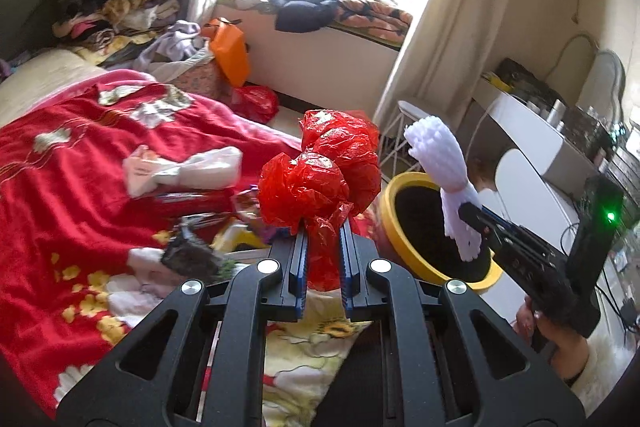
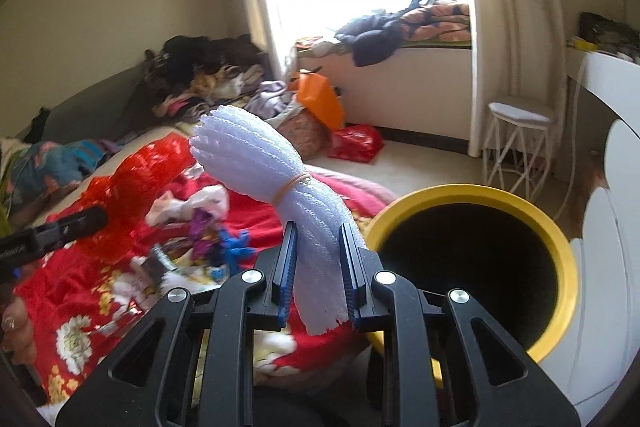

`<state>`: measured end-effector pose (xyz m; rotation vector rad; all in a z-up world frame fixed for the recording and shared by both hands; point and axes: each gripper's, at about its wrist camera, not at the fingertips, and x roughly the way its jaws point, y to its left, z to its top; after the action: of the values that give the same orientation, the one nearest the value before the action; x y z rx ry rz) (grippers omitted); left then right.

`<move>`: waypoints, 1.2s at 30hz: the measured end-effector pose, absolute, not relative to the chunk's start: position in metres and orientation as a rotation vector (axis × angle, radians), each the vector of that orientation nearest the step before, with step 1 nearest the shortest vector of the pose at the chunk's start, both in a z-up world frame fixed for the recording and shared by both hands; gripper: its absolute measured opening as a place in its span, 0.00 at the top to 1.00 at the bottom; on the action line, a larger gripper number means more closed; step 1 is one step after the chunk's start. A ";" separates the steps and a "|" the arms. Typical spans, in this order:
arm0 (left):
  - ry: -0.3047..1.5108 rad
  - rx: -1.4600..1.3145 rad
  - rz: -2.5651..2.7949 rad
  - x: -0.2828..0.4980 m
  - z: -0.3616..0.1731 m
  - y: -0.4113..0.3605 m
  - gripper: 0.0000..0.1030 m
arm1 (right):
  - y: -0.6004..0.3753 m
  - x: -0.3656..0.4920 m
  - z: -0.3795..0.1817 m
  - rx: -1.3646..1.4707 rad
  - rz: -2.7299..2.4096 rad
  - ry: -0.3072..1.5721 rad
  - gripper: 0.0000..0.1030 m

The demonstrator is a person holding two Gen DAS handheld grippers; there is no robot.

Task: Collect trash
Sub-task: 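Carry the red bag and white foam net over the yellow-rimmed bin with both tools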

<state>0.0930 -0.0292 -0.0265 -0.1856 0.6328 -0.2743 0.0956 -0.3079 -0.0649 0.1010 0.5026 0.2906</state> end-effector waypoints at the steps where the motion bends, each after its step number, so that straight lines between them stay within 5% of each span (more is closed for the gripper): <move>1: 0.635 -0.178 -0.282 0.094 -0.027 -0.035 0.92 | -0.313 0.096 -0.066 0.106 0.278 0.502 0.80; 36: 0.792 -0.024 -0.478 0.176 -0.082 -0.196 0.91 | -0.450 0.133 -0.120 0.404 -0.059 0.633 0.75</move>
<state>0.1756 -0.1963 -0.0822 -0.0237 0.7925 -0.4783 0.1328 -0.4505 -0.1203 0.4044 0.6325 -0.0595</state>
